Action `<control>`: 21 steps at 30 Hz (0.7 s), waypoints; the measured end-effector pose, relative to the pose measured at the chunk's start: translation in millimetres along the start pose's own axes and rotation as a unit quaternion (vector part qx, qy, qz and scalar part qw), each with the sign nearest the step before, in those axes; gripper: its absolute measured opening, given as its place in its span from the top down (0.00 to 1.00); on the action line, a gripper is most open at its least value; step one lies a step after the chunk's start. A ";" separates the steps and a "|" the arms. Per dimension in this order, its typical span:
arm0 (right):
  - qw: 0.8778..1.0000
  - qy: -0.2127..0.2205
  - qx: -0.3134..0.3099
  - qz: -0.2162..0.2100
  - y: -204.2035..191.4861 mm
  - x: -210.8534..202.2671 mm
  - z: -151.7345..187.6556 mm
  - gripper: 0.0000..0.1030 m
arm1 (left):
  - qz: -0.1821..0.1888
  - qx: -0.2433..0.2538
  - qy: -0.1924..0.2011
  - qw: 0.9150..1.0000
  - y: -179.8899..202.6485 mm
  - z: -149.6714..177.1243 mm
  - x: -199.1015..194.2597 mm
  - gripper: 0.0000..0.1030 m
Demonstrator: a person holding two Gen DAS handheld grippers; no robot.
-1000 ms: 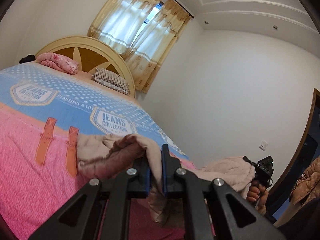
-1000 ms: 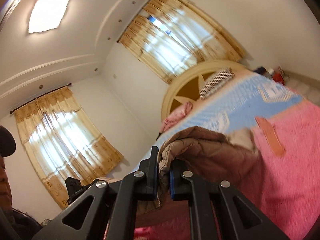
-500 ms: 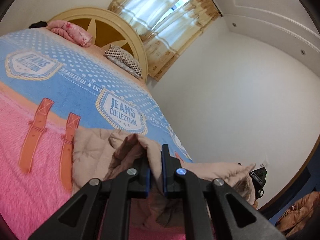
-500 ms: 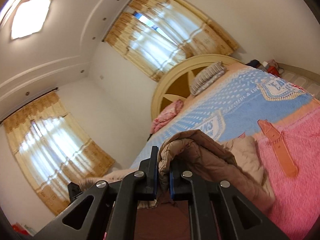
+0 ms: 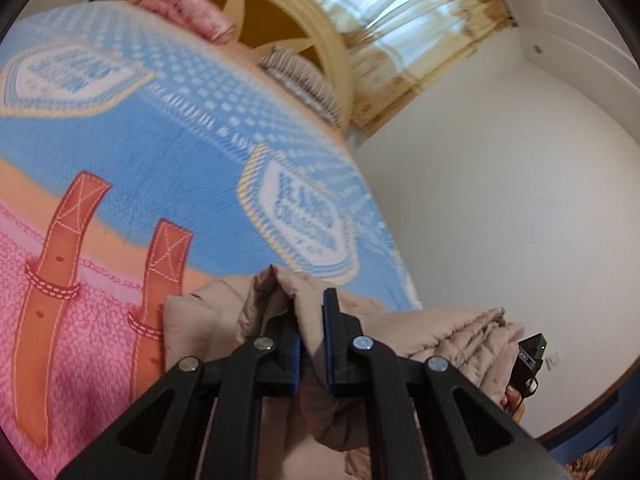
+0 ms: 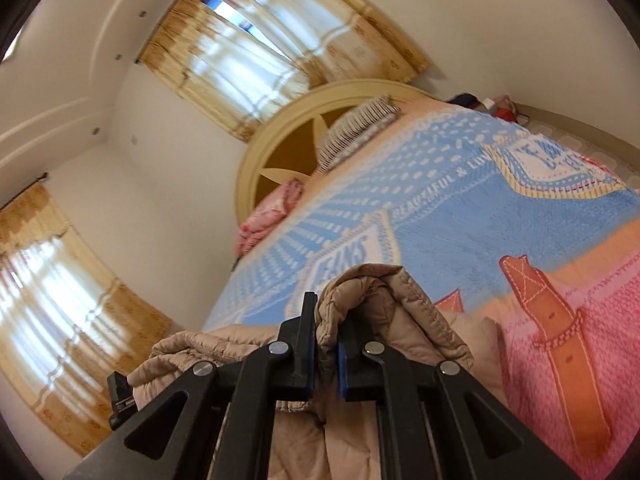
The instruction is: Fold large clothes
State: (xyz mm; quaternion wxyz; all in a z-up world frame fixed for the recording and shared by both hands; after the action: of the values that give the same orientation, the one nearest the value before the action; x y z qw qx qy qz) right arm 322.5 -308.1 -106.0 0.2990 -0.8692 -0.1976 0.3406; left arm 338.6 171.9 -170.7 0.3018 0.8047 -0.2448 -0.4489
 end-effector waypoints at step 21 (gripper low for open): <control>0.993 -0.057 0.013 0.107 78.8 128.2 -12.7 0.94 | -0.037 -0.047 -0.026 0.998 -43.8 -26.4 36.6 0.65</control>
State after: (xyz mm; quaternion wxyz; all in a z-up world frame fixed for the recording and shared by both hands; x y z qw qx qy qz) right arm 431.0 -301.3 -210.9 0.2609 -0.8606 -0.1158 0.4218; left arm 384.4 185.2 -211.7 0.3159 0.7863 -0.2011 -0.4913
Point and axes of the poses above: each gripper's, at about its wrist camera, not at the fingertips, and x roughly the way its jaws point, y to its right, z to its underside, the point moved 9 cm from there along x, roughly the way its jaws point, and after that the axes turned 11 degrees about -y, right-handed, at the moved point
